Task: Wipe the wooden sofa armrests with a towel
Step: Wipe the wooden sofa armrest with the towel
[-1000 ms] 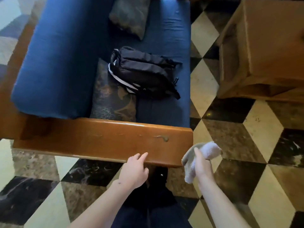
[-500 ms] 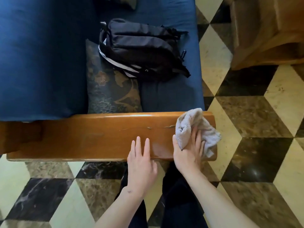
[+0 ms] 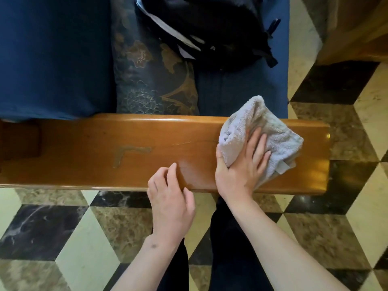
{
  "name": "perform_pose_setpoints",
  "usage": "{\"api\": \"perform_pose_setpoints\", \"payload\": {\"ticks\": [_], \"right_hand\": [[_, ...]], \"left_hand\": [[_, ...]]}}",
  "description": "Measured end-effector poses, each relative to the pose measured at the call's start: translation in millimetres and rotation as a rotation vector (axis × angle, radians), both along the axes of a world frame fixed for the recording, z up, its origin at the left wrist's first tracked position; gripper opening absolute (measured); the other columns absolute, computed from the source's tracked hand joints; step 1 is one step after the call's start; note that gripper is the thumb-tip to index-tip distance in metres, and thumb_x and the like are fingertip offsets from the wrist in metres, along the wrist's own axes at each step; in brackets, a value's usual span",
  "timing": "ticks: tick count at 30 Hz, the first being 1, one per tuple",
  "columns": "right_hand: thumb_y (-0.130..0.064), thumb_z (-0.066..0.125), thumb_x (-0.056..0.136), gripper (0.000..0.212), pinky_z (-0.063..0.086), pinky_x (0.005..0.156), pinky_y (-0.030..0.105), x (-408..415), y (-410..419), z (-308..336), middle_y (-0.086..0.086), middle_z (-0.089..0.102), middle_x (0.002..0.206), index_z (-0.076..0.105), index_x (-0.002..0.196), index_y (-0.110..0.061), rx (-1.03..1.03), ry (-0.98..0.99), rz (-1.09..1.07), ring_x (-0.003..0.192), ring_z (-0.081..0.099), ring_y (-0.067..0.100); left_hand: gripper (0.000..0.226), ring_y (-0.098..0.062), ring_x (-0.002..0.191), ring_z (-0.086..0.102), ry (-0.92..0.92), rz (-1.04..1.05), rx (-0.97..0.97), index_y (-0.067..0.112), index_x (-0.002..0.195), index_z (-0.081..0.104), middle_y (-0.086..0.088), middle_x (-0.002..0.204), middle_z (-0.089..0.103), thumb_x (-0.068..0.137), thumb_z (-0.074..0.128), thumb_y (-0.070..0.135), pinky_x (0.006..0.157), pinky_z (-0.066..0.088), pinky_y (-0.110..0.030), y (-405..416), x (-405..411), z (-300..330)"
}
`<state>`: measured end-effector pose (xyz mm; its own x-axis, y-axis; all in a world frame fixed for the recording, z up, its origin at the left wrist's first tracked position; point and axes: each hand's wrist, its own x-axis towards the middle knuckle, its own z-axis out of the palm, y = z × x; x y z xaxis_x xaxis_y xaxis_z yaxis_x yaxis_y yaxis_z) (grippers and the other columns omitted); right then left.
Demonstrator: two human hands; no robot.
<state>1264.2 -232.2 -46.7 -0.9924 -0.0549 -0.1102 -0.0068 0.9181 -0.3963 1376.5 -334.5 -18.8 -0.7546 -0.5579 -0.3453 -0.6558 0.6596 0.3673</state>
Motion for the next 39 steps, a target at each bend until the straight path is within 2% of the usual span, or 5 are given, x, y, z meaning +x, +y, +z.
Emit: {"api": "perform_pose_setpoints", "payload": {"ticks": [7, 12, 21, 32, 39], "right_hand": [[-0.080, 0.022, 0.094, 0.093, 0.002, 0.129, 0.056, 7, -32, -4, 0.010, 0.005, 0.176, 0.013, 0.167, -0.023, 0.151, -0.042, 0.436, 0.162, 0.000, 0.032], [-0.067, 0.050, 0.095, 0.085, 0.004, 0.129, 0.056, -2, -13, -7, 0.011, 0.015, 0.174, 0.026, 0.165, -0.025, 0.109, 0.023, 0.871, 0.162, 0.007, 0.033], [-0.059, 0.052, 0.098, 0.081, -0.001, 0.131, 0.050, -62, 63, -14, 0.004, 0.012, 0.175, 0.017, 0.166, -0.030, 0.152, 0.111, 1.589, 0.162, 0.002, 0.026], [-0.068, 0.039, 0.101, 0.076, 0.009, 0.131, 0.049, -125, 215, -11, 0.002, 0.023, 0.173, 0.026, 0.165, -0.029, 0.206, 0.118, 1.240, 0.161, 0.014, 0.025], [-0.053, 0.044, 0.095, 0.074, 0.004, 0.130, 0.049, -40, 185, -3, 0.007, 0.027, 0.170, 0.037, 0.160, -0.019, 0.127, 0.012, 0.365, 0.159, 0.019, 0.029]], "left_hand": [[0.060, -0.032, 0.120, 0.039, 0.089, 0.122, 0.036, 0.002, 0.135, 0.047, -0.017, 0.131, 0.044, 0.079, 0.067, 0.007, 0.106, 0.036, -0.047, -11, 1, -7], [0.058, -0.032, 0.123, 0.038, 0.166, 0.270, 0.063, -0.002, 0.134, 0.046, -0.018, 0.133, 0.043, 0.077, 0.055, -0.011, 0.110, 0.027, -0.037, -10, 5, -7], [0.070, -0.033, 0.127, 0.038, 0.149, 0.071, 0.038, 0.004, 0.145, 0.039, -0.016, 0.139, 0.043, 0.078, 0.051, -0.013, 0.111, 0.032, -0.037, -20, 8, -7], [0.061, -0.032, 0.129, 0.035, 0.086, -0.184, 0.074, 0.007, 0.147, 0.048, -0.015, 0.141, 0.045, 0.088, 0.063, 0.008, 0.109, 0.038, -0.050, 42, -64, -1], [0.051, -0.028, 0.122, 0.040, 0.094, -0.201, 0.057, 0.004, 0.138, 0.054, -0.012, 0.130, 0.048, 0.088, 0.063, 0.009, 0.103, 0.045, -0.044, 38, -46, -1]]}}
